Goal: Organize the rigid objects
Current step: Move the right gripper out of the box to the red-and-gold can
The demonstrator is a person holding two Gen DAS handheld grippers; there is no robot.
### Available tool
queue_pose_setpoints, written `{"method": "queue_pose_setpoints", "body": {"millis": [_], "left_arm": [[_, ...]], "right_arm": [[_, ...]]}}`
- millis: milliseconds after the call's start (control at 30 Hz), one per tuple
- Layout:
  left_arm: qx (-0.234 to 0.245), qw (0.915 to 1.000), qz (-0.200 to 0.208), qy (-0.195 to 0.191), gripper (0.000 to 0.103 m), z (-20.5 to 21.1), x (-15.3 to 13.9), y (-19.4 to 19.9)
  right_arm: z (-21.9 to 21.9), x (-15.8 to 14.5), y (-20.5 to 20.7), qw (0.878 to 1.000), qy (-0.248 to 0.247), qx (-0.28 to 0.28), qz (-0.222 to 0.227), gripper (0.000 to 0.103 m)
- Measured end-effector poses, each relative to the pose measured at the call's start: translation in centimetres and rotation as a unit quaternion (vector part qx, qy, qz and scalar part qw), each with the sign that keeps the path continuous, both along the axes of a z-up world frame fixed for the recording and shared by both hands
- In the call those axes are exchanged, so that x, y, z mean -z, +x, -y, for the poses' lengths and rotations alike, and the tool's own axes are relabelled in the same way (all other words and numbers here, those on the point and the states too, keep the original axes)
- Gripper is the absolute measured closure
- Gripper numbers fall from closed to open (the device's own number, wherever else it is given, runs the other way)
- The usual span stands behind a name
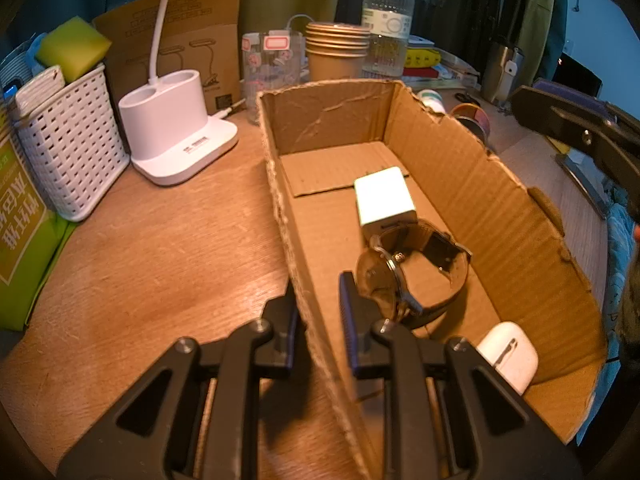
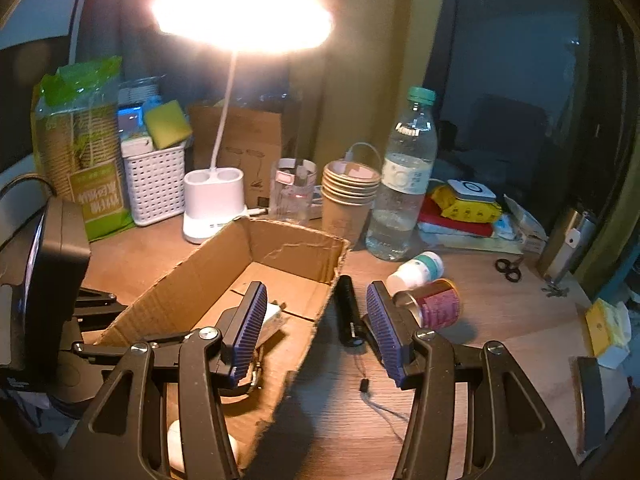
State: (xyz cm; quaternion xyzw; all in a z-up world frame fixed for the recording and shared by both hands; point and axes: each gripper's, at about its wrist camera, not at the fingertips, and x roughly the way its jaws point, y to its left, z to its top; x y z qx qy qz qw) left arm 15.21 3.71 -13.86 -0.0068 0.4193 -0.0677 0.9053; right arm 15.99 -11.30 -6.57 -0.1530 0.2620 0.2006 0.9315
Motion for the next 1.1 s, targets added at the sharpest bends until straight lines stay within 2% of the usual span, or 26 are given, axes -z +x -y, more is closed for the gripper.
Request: {"method": "queue_pose_setpoints", "body": {"millis": [533,800,1100], "left_arm": [[0.000,1.0000,0.000,0.000,0.084,0.1,0.0,0.0],[0.000,1.0000,0.000,0.000,0.084,0.0,0.0,0.0],[0.000,1.0000,0.000,0.000,0.084,0.0,0.0,0.0]], "right_arm": [[1.7,0.5,0.9,1.000,0.002,0.025,-0.006,0.048],[4.7,1.2,2.7,0.997,0.020,0.072,-0.023,0.048],[6.9,2.8,4.5,0.994,0.027,0.099,-0.047,0.048]]}}
